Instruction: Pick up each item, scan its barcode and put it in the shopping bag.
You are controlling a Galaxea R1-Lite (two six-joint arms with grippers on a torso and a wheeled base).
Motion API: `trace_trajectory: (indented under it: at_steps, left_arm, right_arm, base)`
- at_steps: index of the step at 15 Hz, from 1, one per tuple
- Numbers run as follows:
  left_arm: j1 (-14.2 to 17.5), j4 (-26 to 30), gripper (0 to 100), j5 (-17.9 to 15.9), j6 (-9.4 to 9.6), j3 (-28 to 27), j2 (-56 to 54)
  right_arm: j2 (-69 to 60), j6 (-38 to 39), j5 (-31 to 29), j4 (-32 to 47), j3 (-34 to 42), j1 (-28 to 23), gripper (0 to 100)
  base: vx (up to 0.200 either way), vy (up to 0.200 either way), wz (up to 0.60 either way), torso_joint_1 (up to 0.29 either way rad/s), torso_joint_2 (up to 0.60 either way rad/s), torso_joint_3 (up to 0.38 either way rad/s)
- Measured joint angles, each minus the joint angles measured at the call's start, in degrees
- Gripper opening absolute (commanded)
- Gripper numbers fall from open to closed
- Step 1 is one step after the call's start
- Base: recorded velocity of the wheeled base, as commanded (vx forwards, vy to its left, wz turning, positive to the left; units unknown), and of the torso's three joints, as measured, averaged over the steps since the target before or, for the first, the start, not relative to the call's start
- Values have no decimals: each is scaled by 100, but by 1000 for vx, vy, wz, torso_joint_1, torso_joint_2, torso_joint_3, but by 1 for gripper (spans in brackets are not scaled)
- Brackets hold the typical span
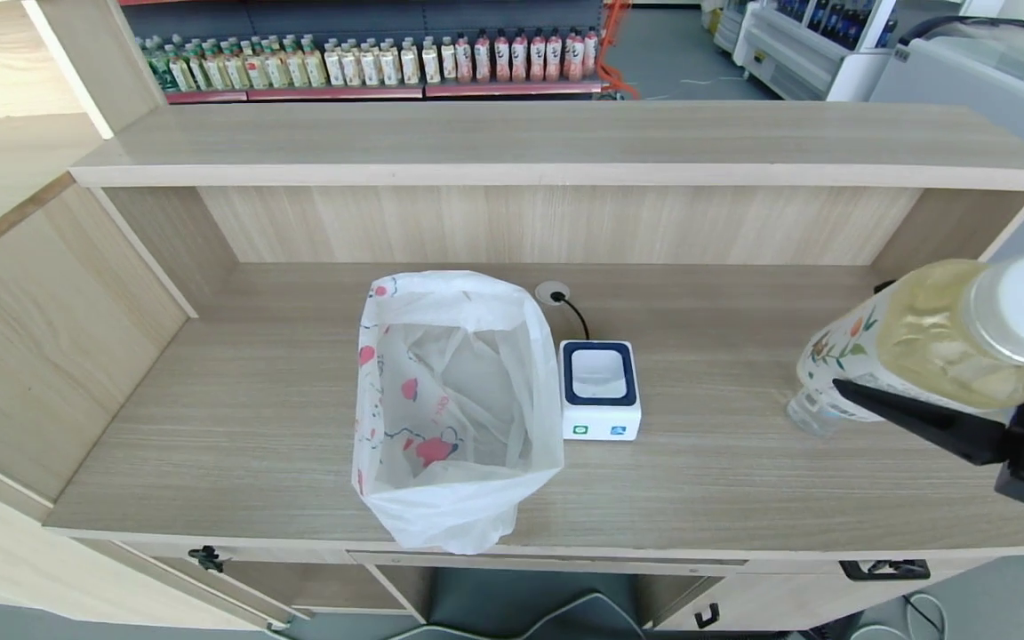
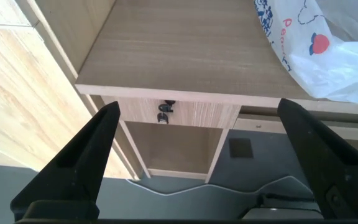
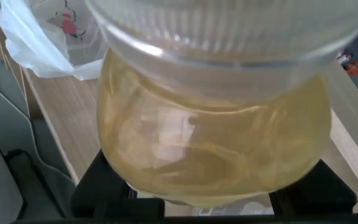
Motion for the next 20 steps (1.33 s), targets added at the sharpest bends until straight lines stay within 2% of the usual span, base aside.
trace_trajectory:
  at_steps: [9, 12, 17, 20]
  left_arm:
    - [0, 0, 100, -2, -6, 0, 0]
    - [5, 0, 100, -2, -6, 0, 0]
    - [0, 0, 100, 0, -4, 0, 0]
    - [5, 0, 100, -2, -4, 0, 0]
  right_arm:
    - [1313, 171, 33, -1615, -7, -188, 0]
    - [2093, 461, 74, -2732, -79, -28, 0]
    - [3708, 677, 305, -5235, -330, 294, 0]
    - [4323, 121, 881, -5637, -377, 327, 0]
  base:
    - [0, 0, 0, 0, 0, 0]
    - [0, 0, 0, 0, 0, 0]
    - [0, 0, 0, 0, 0, 0]
    - [0, 0, 0, 0, 0, 0]
